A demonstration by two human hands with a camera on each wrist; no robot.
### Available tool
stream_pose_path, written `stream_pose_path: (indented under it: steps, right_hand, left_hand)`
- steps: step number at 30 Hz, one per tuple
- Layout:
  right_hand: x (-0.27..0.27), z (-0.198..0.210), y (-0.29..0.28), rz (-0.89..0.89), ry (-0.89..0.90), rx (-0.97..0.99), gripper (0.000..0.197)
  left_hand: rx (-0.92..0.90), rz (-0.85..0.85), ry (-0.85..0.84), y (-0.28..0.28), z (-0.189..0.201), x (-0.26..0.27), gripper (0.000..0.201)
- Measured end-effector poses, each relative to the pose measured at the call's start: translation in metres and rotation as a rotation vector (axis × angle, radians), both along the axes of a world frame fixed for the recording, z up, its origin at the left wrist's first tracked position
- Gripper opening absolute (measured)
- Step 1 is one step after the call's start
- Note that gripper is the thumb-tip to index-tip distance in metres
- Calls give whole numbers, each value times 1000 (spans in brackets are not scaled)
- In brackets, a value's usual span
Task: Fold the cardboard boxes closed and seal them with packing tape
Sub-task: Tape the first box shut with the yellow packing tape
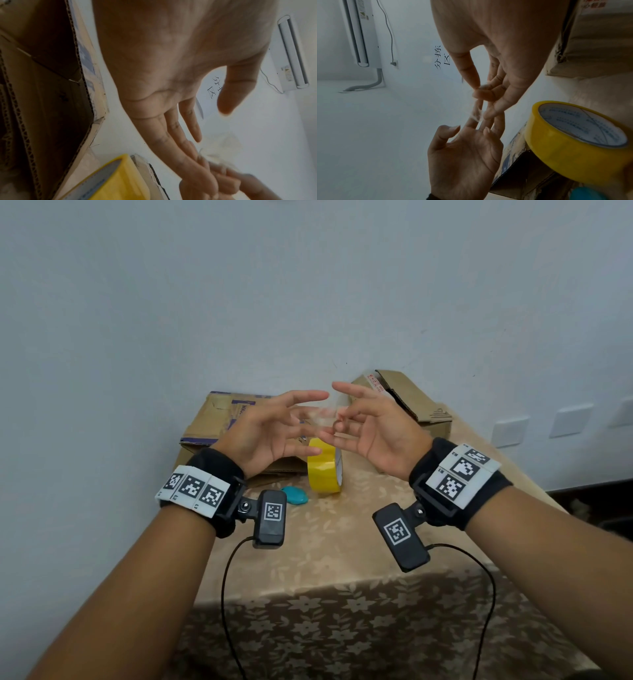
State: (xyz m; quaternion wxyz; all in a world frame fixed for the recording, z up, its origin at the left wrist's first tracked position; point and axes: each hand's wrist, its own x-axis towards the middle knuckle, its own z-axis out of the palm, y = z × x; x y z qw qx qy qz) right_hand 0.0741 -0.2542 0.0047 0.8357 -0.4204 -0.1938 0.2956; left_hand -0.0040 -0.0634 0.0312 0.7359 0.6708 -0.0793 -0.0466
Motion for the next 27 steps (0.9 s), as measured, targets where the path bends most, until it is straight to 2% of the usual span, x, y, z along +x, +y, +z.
stream_pose_path:
  steps: [4, 10, 16, 24, 27]
  right_hand:
    - [1, -1, -2, -23, 29, 25, 49]
    - [-2, 0, -1, -23, 38, 33, 49]
    - [-2, 0, -2, -23, 47, 50, 49]
    - [-1, -2, -2, -25, 46, 50, 51]
    - [0, -3, -1, -19, 52, 68, 50]
  left_hand:
    - [-29, 2, 34, 2, 1, -1, 56]
    - [156, 177, 1, -5, -4, 3, 34]
    - [176, 194, -5, -4, -4, 3, 18]
    - [108, 214, 16, -2, -4, 3, 9]
    - [104, 202, 64, -5, -4, 2, 19]
